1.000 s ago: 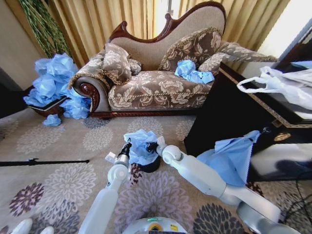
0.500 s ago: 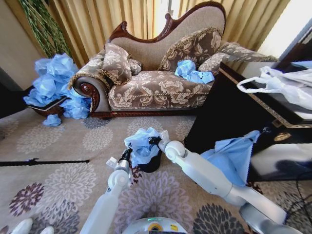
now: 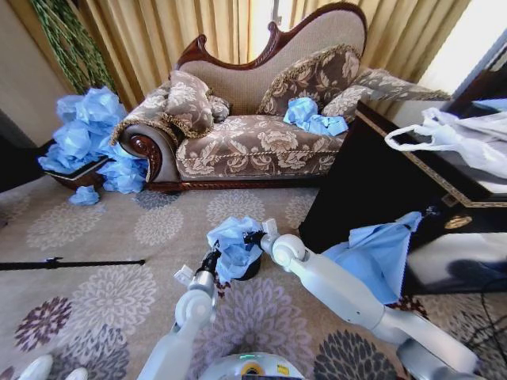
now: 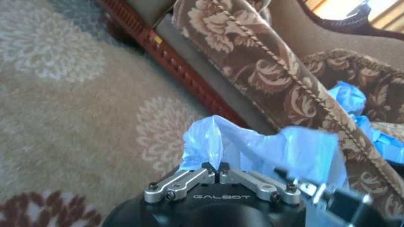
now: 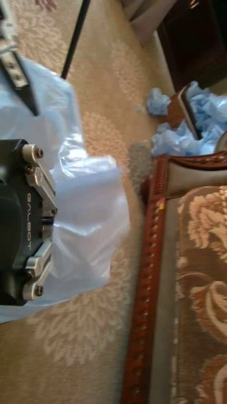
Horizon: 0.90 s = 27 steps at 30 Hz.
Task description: Place a garbage bag over the trash bin.
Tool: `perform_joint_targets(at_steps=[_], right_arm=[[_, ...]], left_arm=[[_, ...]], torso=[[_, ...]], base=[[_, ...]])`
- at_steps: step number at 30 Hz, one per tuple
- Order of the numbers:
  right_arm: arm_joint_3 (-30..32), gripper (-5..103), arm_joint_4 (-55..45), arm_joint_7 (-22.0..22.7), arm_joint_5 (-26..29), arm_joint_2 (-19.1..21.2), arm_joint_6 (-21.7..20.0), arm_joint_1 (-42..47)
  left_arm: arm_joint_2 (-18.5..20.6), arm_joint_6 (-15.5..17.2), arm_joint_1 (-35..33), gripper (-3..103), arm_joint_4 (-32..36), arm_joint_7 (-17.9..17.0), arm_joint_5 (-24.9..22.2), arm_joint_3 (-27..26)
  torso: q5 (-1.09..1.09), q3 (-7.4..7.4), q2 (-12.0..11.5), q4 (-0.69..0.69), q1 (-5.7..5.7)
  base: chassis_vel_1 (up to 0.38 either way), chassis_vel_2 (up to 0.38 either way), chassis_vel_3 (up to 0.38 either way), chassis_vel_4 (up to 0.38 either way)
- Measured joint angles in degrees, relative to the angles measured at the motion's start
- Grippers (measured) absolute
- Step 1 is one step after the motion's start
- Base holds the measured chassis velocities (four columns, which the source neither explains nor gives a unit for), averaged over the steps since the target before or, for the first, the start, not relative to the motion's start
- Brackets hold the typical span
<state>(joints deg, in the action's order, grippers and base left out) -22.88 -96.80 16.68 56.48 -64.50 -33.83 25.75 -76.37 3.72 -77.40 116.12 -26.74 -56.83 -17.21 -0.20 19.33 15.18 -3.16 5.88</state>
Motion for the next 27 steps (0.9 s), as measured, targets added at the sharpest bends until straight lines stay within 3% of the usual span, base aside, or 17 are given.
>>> perform_joint_targets(at_steps=[8,16,20,27], right_arm=[[-0.03,0,6.69,-1.19,-2.78,-3.7,1.79,-1.72],[1.42,0,9.49,-2.39,-5.81,-4.95,2.49,-3.91],[1.22,0,17.91,-8.1,-13.64,-5.19,5.21,-7.16],[-0.9,0,25.84,-15.8,-18.65,-5.56,8.32,-10.41]], left_arm=[[-0.57,2.04,5.14,0,-3.86,-4.56,-4.51,0.69],[0.22,2.55,8.56,0,-4.96,-4.92,-6.19,0.04],[1.66,2.62,11.3,0,-5.68,-4.43,-7.77,-0.99],[2.36,2.78,14.38,0,-7.52,-3.39,-8.95,-1.79]], torso=[[-0.01,0.01,0.0,-0.01,0.02],[0.0,0.01,0.0,-0.01,0.01],[0.0,0.01,0.0,-0.01,0.01],[0.0,0.01,0.0,-0.02,0.01]], base=[[0.0,0.0,0.0,0.0],[0.0,0.0,0.0,0.0],[0.0,0.0,0.0,0.0],[0.0,0.0,0.0,0.0]])
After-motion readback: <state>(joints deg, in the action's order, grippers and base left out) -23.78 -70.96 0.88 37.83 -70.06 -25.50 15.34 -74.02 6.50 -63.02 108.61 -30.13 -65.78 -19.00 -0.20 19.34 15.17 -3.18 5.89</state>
